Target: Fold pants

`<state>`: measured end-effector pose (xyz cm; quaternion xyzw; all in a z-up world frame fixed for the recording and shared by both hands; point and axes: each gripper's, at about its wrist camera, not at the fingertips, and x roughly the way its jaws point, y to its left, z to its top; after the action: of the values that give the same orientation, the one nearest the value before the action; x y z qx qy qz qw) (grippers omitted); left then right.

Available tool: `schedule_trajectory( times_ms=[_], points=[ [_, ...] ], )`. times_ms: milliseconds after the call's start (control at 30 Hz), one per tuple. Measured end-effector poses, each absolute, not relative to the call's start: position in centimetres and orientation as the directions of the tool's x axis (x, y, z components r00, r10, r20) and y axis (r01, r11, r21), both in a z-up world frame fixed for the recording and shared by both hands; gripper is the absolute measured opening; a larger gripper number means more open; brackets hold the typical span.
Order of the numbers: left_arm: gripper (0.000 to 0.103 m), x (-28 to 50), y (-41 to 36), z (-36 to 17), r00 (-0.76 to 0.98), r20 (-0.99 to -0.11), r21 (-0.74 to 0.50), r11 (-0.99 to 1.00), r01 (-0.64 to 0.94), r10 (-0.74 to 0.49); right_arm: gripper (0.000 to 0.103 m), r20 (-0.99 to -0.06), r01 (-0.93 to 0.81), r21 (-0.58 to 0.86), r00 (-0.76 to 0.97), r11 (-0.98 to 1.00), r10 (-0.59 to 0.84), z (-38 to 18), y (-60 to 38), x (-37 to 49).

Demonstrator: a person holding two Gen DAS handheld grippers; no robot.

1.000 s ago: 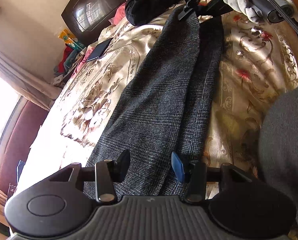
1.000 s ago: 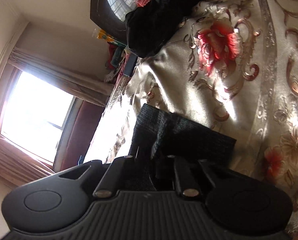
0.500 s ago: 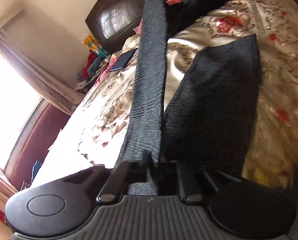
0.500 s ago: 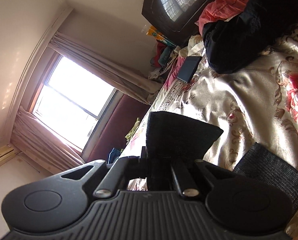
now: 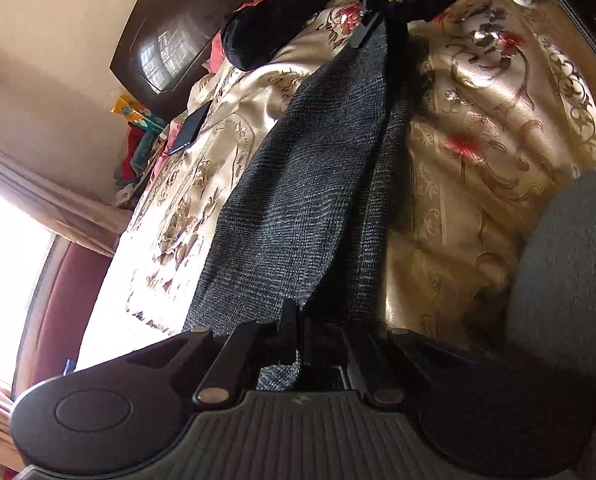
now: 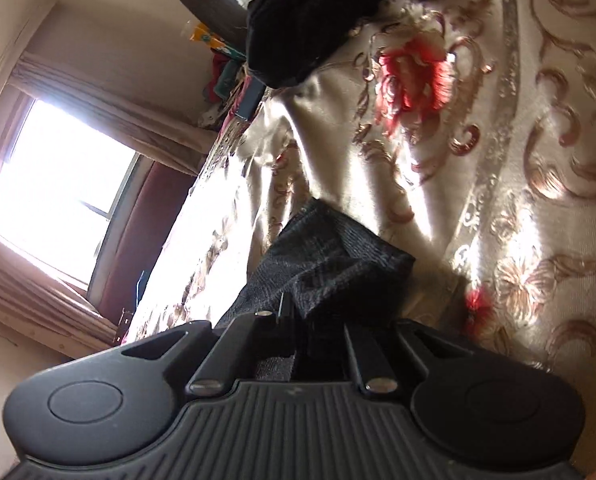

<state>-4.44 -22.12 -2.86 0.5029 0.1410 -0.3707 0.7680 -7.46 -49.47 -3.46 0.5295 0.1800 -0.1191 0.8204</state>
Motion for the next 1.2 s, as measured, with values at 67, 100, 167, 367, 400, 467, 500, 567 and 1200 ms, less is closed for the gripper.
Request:
schedule_trajectory(
  times_ms=[67, 100, 167, 367, 400, 467, 500, 567, 1200],
  points=[
    [0.019, -3.8, -22.3, -2.5, 0.673, -0.605, 0.644, 0.234, 0.728, -0.425, 0.009, -0.396, 0.364, 0.843, 0.918, 0.395, -0.001, -3.6, -49.7, -7.6],
    [0.019, -3.7, -22.4, -2.5, 0.672, -0.607, 0.646, 0.230, 0.728, -0.425, 0.009, -0.401, 0.369, 0.838, 0.916, 0.403, -0.005, -3.5, -49.8, -7.3],
    [0.019, -3.8, -22.6, -2.4, 0.670, -0.605, 0.651, 0.217, 0.728, -0.430, 0.008, -0.398, 0.369, 0.834, 0.917, 0.411, -0.016, -3.0, -50.1, -6.9],
    [0.019, -4.2, -22.6, -2.8, 0.666, -0.604, 0.654, 0.205, 0.728, -0.438, 0.006, -0.273, 0.261, 0.781, 0.960, 0.567, -0.065, 1.3, -48.7, -7.0],
    [0.019, -4.2, -22.7, -2.9, 0.665, -0.605, 0.652, 0.207, 0.729, -0.438, 0.009, -0.290, 0.279, 0.770, 0.954, 0.573, -0.075, 1.0, -48.5, -6.9],
    [0.018, -4.1, -22.6, -3.0, 0.664, -0.606, 0.650, 0.208, 0.731, -0.439, 0.010, -0.375, 0.357, 0.761, 0.923, 0.542, -0.081, -1.1, -49.0, -6.4],
    [0.018, -4.1, -22.6, -3.0, 0.663, -0.606, 0.650, 0.207, 0.731, -0.439, 0.010, -0.425, 0.403, 0.776, 0.903, 0.485, -0.071, -2.6, -49.6, -6.4],
    [0.018, -4.1, -22.3, -3.0, 0.658, -0.609, 0.647, 0.202, 0.735, -0.443, 0.010, -0.411, 0.390, 0.836, 0.911, 0.387, -0.031, -4.6, -50.6, -6.5],
    [0.016, -4.2, -21.7, -3.0, 0.645, -0.612, 0.638, 0.196, 0.745, -0.458, 0.006, -0.483, 0.460, 0.768, 0.873, 0.446, -0.069, -3.6, -50.8, -6.6]
  ],
)
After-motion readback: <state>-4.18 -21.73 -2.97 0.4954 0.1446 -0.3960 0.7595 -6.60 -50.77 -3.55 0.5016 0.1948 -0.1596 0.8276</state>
